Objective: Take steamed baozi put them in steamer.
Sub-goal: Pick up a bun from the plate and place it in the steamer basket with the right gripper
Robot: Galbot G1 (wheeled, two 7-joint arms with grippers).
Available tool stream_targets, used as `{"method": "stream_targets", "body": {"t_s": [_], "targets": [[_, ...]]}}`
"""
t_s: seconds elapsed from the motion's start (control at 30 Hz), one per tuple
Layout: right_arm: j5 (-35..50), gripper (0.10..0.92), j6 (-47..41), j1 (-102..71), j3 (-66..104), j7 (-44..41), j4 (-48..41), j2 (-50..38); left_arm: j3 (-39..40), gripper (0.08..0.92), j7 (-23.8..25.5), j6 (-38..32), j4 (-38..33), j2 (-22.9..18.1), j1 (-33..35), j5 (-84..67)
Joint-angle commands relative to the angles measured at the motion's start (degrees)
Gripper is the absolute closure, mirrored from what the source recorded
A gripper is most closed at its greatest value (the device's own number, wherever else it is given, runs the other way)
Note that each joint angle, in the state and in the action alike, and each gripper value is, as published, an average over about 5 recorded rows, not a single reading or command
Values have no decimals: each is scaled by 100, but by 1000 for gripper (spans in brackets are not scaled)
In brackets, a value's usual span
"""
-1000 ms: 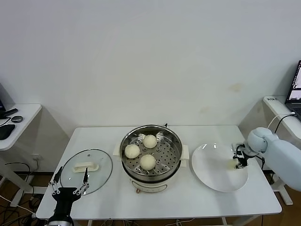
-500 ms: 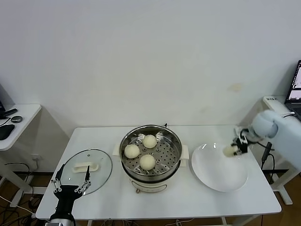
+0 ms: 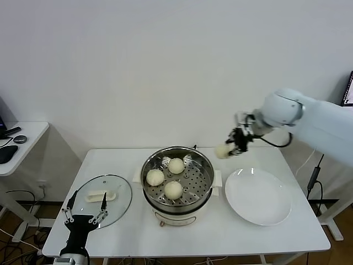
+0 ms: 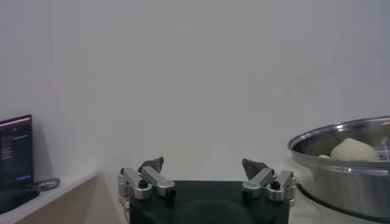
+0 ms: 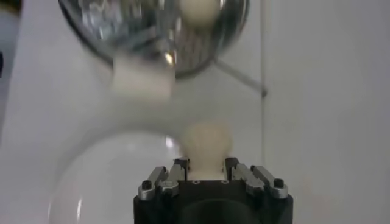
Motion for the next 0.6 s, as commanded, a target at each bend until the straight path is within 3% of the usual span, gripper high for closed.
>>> {"method": "stream_targets", "body": {"t_s": [0.03, 0.6], "targets": [[1442, 626, -1295, 570, -889, 893, 522, 1350, -32, 177, 6, 10, -64, -23, -14, -21], [241, 626, -1260, -752, -645, 810, -618, 1753, -96, 177, 9, 21, -98, -73, -12, -25]]}}
